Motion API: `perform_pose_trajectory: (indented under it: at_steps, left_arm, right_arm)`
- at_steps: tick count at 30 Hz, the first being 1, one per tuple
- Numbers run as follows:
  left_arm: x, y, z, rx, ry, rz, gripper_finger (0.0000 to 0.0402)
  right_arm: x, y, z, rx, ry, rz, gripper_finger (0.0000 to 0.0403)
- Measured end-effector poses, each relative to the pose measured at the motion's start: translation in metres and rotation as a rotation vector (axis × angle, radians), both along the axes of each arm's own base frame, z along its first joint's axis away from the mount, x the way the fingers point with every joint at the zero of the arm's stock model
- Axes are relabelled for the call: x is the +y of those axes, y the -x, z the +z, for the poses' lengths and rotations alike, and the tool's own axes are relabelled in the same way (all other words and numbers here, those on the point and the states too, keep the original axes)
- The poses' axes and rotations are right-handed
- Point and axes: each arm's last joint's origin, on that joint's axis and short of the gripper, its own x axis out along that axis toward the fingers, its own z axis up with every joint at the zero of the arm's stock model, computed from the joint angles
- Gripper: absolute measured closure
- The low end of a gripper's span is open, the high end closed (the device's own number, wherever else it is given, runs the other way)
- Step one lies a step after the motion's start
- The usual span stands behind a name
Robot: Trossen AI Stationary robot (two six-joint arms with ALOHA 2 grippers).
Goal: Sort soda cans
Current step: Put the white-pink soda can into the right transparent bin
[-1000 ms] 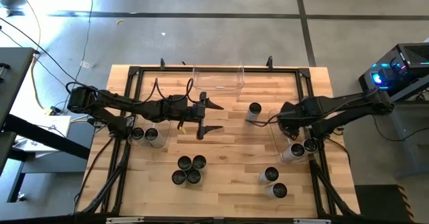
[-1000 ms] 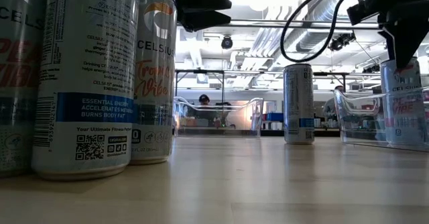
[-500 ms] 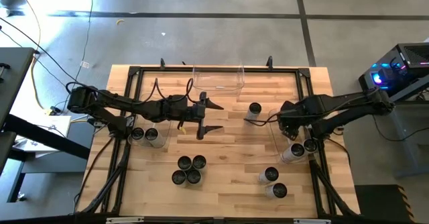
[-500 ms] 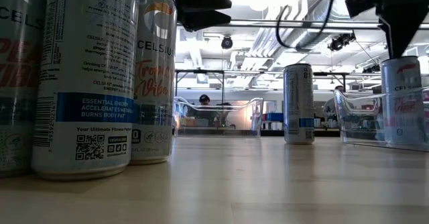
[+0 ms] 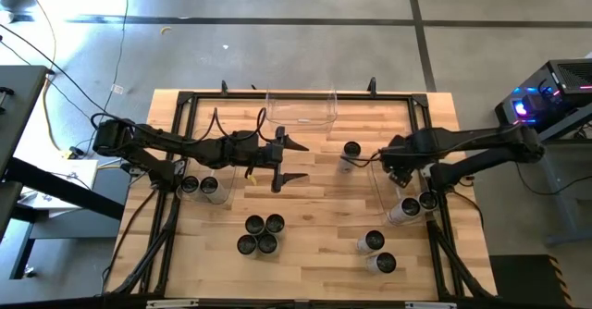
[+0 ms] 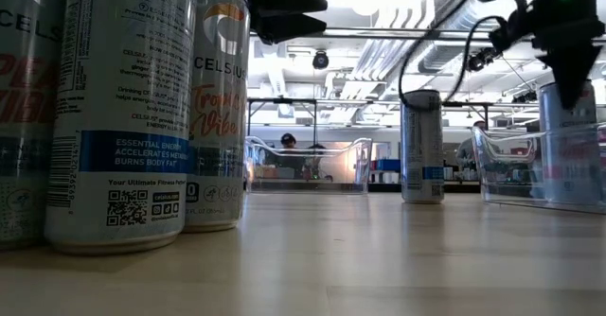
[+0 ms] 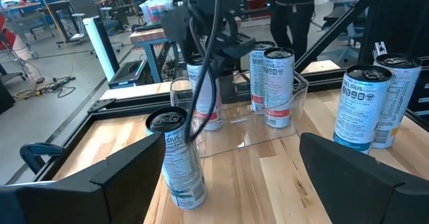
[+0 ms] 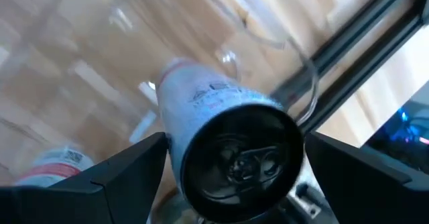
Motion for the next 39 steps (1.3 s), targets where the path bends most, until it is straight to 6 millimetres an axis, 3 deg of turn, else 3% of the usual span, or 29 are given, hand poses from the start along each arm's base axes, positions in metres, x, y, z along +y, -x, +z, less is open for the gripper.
perform_pose_trajectory:
  at_steps: [8, 14, 19, 23, 39]
  left_arm:
    - [0.000, 0.000, 0.000, 0.000, 0.001, 0.000, 0.0061]
    - [0.000, 0.000, 0.000, 0.001, 0.002, 0.000, 0.0061]
    - [0.000, 0.000, 0.000, 0.001, 0.001, 0.000, 0.0061]
    - [0.000, 0.000, 0.000, 0.001, 0.001, 0.000, 0.0061]
    - [0.000, 0.000, -0.001, 0.009, 0.001, 0.000, 0.0061]
  right_arm:
    - [-0.001, 0.002, -0.018, 0.033, -0.055, 0.018, 0.0063]
    - [-0.001, 0.001, -0.016, 0.024, -0.063, 0.021, 0.0116]
    - [0.000, -0.002, -0.003, -0.008, -0.100, 0.010, 0.0158]
    - [0.003, -0.002, 0.006, -0.023, -0.157, -0.048, 0.0159]
    - [0.036, 0.002, 0.005, -0.019, -0.224, -0.098, 0.0159]
